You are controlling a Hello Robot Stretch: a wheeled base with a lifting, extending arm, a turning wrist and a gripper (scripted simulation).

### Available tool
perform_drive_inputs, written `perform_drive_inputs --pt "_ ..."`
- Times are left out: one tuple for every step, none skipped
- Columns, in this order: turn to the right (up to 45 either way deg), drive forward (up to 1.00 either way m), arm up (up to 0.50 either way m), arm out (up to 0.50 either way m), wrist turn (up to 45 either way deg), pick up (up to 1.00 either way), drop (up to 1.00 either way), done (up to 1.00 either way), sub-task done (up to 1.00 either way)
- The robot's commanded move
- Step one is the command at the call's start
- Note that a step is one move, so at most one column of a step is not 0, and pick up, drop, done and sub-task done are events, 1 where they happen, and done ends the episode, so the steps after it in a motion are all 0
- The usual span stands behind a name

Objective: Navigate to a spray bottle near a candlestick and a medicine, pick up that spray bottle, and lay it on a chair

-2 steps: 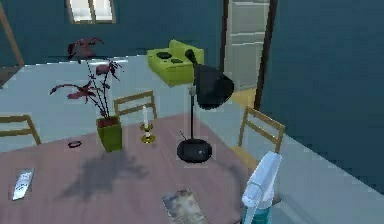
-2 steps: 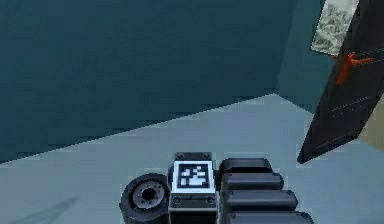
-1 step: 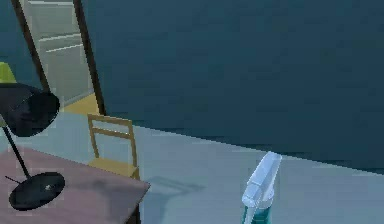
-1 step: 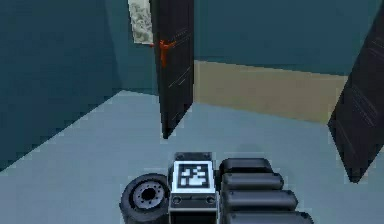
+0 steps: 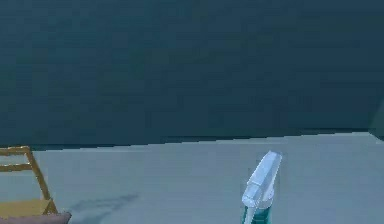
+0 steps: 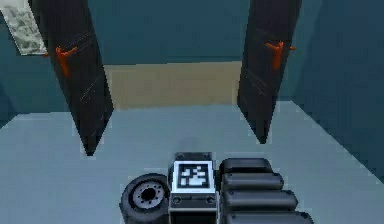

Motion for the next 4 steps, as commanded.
perform_drive_inputs --pt "-45.0 0.00 0.00 0.00 0.0 0.00 0.00 0.00 0.00" --pt "-45.0 0.00 0.00 0.00 0.0 0.00 0.00 0.00 0.00" --pt "-45.0 0.00 0.00 0.00 0.0 0.00 0.00 0.00 0.00" --pt "-9.0 0.00 0.00 0.00 0.0 0.00 0.00 0.00 0.00"
